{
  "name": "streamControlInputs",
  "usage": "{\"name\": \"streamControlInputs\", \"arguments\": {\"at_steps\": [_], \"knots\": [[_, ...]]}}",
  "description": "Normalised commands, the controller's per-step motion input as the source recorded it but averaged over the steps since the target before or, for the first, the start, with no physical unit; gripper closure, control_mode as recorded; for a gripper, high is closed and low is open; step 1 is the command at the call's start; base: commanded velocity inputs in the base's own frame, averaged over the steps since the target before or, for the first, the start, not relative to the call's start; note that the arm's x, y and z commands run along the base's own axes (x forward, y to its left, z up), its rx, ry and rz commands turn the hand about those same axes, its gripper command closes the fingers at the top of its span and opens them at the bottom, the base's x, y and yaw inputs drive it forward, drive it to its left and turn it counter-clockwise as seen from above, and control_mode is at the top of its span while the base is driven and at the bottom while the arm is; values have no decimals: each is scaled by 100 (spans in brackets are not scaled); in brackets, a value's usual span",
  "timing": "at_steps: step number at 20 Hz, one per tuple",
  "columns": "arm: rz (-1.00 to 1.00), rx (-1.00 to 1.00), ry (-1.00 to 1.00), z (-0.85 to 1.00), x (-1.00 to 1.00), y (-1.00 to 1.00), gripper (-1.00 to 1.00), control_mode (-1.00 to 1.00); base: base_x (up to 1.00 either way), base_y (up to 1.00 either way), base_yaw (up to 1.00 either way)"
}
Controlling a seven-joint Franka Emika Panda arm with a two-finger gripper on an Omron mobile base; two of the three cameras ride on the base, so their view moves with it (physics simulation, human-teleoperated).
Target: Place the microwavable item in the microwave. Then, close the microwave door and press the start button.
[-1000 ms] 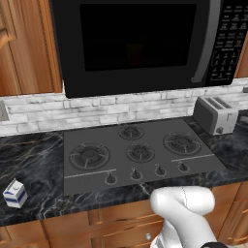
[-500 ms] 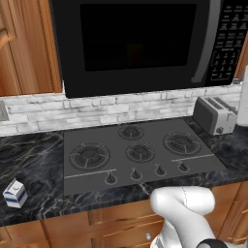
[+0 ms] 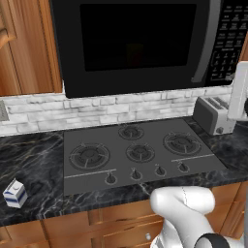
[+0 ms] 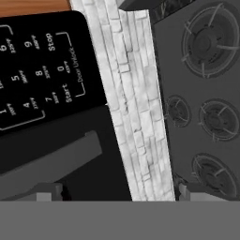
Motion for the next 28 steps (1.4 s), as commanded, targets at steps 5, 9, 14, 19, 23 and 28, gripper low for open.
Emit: {"name": "streamControlInputs", "arguments": {"at_steps": [5,9,14,19,23,28], "knots": [[0,0,0,0,19,-14,-100,-100,0,0,0],[0,0,0,-1,22,-9,-100,-100,0,0,0],[0,0,0,-13,25,-2,-100,-100,0,0,0],[0,0,0,-18,23,-6,-100,-100,0,0,0],[0,0,0,-18,22,-6,-100,-100,0,0,0],[0,0,0,-13,21,-8,-100,-100,0,0,0]]}}
